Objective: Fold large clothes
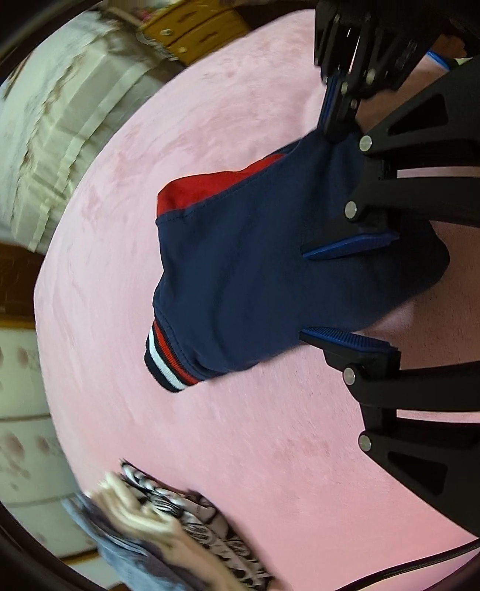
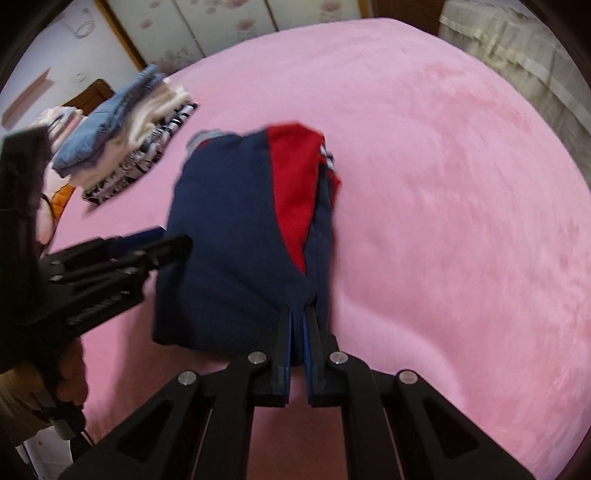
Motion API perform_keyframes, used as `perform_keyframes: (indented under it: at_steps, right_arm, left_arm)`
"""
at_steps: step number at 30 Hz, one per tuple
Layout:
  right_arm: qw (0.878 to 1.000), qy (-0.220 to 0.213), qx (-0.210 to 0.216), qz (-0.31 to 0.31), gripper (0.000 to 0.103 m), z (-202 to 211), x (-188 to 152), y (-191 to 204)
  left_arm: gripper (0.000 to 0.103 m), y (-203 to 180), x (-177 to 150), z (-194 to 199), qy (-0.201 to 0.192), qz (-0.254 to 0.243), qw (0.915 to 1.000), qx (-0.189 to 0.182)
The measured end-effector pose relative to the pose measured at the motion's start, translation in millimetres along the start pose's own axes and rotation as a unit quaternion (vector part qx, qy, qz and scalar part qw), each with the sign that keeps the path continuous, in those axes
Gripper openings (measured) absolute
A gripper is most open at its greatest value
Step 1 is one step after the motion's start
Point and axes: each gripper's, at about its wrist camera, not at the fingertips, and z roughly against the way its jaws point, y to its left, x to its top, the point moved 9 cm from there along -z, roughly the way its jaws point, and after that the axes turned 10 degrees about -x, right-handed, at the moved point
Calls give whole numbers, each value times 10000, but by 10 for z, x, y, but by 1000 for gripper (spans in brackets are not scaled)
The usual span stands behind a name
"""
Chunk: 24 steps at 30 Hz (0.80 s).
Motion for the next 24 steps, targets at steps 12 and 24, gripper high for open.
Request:
perform_keyframes:
  at_steps: [12,24]
  right_arm:
    - [9994,60,41,-334,18,31,26,-14]
    - [9968,-659,244,-375,32,105,952,86]
  left_arm:
    - [39,0,6,29,5,68,9998,-197]
    - [38,515,444,122,-306,1054,9925,-544]
